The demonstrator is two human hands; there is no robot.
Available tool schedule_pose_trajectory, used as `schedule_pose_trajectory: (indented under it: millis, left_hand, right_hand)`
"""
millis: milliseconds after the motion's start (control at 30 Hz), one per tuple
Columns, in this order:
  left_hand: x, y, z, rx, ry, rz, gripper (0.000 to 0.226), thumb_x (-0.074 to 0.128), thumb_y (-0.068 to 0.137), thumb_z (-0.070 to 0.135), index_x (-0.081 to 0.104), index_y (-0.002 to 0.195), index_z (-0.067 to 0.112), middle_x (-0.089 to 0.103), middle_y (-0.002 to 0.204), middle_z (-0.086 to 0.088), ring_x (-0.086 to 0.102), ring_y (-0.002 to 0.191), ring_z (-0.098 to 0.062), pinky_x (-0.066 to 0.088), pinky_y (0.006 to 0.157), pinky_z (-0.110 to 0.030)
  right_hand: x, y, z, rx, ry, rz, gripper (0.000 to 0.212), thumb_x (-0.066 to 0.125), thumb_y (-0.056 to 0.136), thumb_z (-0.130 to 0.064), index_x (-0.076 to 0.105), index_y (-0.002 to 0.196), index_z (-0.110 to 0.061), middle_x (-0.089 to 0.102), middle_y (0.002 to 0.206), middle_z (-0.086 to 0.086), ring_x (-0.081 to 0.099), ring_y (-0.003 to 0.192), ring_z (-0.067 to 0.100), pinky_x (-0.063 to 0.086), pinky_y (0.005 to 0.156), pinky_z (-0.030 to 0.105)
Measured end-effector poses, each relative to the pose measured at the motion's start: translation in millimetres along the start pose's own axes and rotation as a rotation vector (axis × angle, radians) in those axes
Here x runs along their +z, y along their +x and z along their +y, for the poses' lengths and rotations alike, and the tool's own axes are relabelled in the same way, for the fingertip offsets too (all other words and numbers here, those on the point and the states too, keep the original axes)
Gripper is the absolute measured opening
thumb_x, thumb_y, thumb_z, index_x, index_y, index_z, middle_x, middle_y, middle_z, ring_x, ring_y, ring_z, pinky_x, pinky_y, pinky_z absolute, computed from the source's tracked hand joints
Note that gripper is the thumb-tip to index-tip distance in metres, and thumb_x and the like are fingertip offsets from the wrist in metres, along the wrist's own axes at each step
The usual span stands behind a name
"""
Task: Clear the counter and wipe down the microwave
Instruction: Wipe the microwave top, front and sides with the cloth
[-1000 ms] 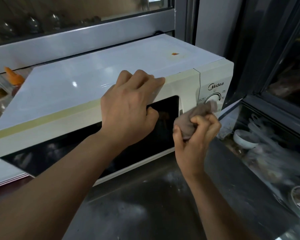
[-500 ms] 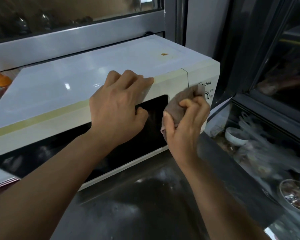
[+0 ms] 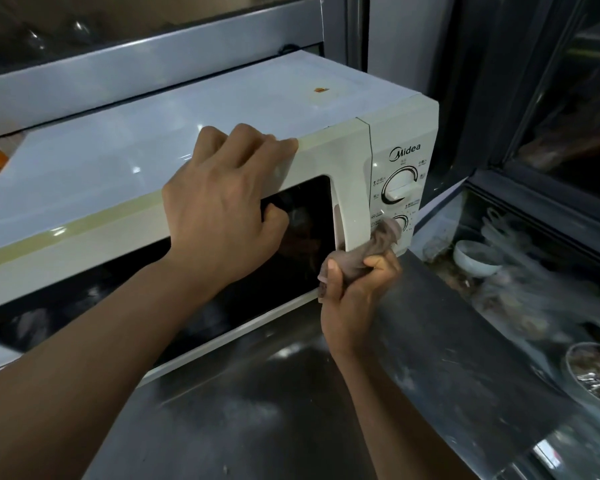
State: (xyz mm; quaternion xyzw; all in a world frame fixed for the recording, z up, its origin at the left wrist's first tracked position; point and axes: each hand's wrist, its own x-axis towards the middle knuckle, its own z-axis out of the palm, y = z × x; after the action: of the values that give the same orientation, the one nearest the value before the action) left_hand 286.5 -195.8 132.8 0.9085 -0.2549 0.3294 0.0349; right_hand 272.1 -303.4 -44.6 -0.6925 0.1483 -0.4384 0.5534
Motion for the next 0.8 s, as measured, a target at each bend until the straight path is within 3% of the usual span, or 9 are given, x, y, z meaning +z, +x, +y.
schedule_pose_trajectory:
  millis: [100,200,267,367,533,567,700,800]
  left_hand:
    - [-0.9,-0.3,-0.2,0.002,0.0,-0.006,0.057,0.054,0.067,0.022,0.056,0.123,0.024,0.058,0.112,0.003,0.049,0.098,-0.029,0.016,0.054,-0.015]
    - [-1.7,-0.1,0.6,0.003,-0.004,-0.013,0.057,0.055,0.066,0.022,0.057,0.123,0.024,0.058,0.11,0.003,0.049,0.097,-0.029,0.015,0.054,-0.015]
    - [-2.4,0.4,1.2,0.0,-0.007,-0.021,0.057,0.055,0.066,0.022,0.056,0.123,0.024,0.058,0.11,0.004,0.049,0.097,-0.028,0.015,0.054,-0.014]
    - [-4.4,0.5,0.9,-0.008,-0.017,-0.038,0.058,0.054,0.065,0.021,0.056,0.122,0.025,0.058,0.111,0.005,0.048,0.098,-0.027,0.016,0.053,-0.014]
    - [-6.6,1.0,1.4,-0.009,-0.019,-0.066,0.059,0.055,0.063,0.02,0.056,0.122,0.024,0.058,0.111,0.004,0.05,0.098,-0.028,0.017,0.053,-0.013]
    - [-7.1,1.1,1.4,-0.009,-0.018,-0.073,0.059,0.055,0.063,0.02,0.057,0.122,0.024,0.059,0.112,0.004,0.05,0.098,-0.029,0.017,0.053,-0.013]
    - [-8.2,2.1,1.2,-0.005,-0.007,-0.091,0.061,0.055,0.062,0.022,0.057,0.122,0.024,0.059,0.113,0.004,0.05,0.096,-0.028,0.017,0.051,-0.016]
    - [-7.7,3.0,0.6,-0.005,0.0,-0.094,0.061,0.056,0.061,0.022,0.057,0.122,0.024,0.059,0.113,0.005,0.051,0.096,-0.028,0.019,0.051,-0.017]
  right_hand:
    - [-4.7,-5.0,0.7,0.039,0.028,-0.02,0.041,0.061,0.085,-0.016,0.039,0.106,0.011,0.038,0.122,0.028,0.044,0.116,0.03,0.036,0.1,0.013]
    - [-7.2,-11.1,-5.6,0.178,0.099,-0.069,0.041,0.058,0.088,-0.022,0.035,0.11,0.004,0.036,0.126,0.029,0.046,0.117,0.04,0.045,0.098,0.044]
    - [-11.8,-8.8,-13.5,0.265,0.147,-0.089,0.038,0.06,0.087,-0.016,0.033,0.11,-0.006,0.037,0.127,0.027,0.047,0.117,0.038,0.047,0.094,0.048]
    - [-24.4,-2.4,-25.6,0.273,0.15,-0.117,0.033,0.056,0.085,-0.01,0.035,0.112,-0.012,0.044,0.122,0.023,0.051,0.109,0.03,0.047,0.092,0.033]
    - [-37.4,25.6,-59.8,0.156,0.069,-0.133,0.037,0.049,0.087,0.003,0.048,0.121,-0.013,0.051,0.128,0.009,0.05,0.118,0.017,0.036,0.085,-0.002]
    - [-38.5,31.3,-69.5,0.112,0.053,-0.127,0.038,0.05,0.087,0.003,0.051,0.122,-0.013,0.052,0.128,0.006,0.049,0.12,0.016,0.035,0.089,-0.001]
    - [-37.0,50.3,-102.0,-0.039,-0.009,-0.093,0.037,0.053,0.087,0.004,0.056,0.123,-0.007,0.054,0.127,0.007,0.047,0.123,0.019,0.037,0.105,0.025]
    - [-29.0,62.6,-114.2,-0.073,-0.053,-0.088,0.035,0.052,0.089,0.002,0.057,0.123,-0.006,0.045,0.132,0.01,0.044,0.126,0.018,0.027,0.102,0.003]
